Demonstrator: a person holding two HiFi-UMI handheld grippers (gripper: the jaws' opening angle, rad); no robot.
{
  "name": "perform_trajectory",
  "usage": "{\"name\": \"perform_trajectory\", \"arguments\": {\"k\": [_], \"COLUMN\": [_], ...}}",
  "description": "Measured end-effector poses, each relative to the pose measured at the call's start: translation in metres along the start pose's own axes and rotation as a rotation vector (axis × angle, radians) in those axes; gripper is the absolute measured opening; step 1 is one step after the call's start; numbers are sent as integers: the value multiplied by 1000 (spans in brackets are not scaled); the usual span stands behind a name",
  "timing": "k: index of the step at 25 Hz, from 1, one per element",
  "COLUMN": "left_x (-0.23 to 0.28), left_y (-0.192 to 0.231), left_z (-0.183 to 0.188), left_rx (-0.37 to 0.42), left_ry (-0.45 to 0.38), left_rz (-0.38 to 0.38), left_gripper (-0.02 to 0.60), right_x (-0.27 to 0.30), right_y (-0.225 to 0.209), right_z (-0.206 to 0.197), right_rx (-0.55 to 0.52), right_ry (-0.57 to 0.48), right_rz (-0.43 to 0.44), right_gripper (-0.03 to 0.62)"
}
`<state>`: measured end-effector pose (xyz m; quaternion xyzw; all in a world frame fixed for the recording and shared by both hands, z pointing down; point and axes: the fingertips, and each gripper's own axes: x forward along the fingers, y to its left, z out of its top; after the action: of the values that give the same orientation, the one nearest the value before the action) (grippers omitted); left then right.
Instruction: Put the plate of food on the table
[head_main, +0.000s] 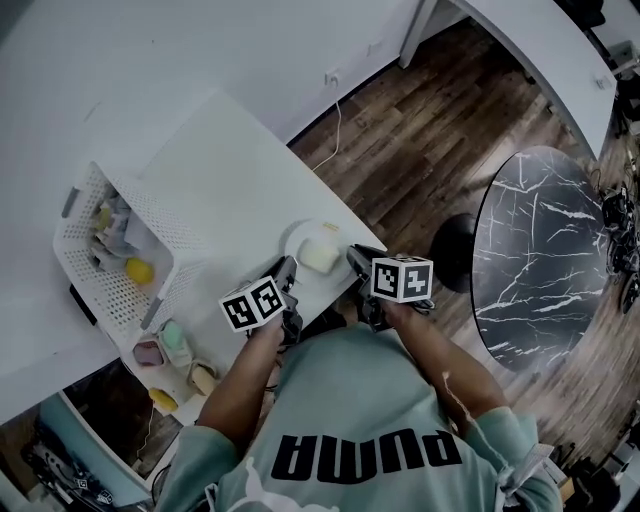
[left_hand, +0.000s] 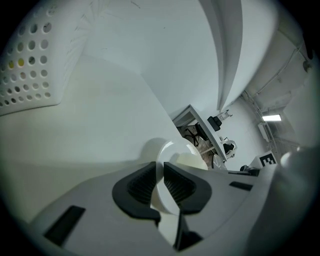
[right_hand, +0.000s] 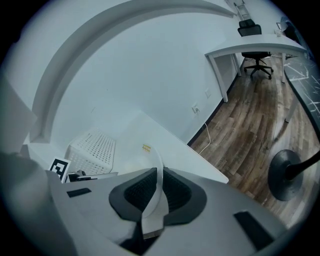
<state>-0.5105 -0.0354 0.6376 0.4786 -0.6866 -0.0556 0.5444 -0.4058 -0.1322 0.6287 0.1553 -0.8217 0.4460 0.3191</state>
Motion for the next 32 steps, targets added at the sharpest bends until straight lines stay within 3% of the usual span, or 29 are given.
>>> {"name": "perform_trajectory", "arguments": {"k": [17,32], "left_x": [-37,-24], "left_y": [-57,-143], "left_z": [19,3], "left_rx": [22,173], "left_ry": [-46,53], "left_rz": [-199,-342], "left_gripper": [48,47], "right_x": [-72,-161], "right_y": [33,5], "right_z": [22,21], "right_rx": [12,110], "right_ry": [-256,-490], "right_rz": [-65,-172], "right_gripper": [38,37]}}
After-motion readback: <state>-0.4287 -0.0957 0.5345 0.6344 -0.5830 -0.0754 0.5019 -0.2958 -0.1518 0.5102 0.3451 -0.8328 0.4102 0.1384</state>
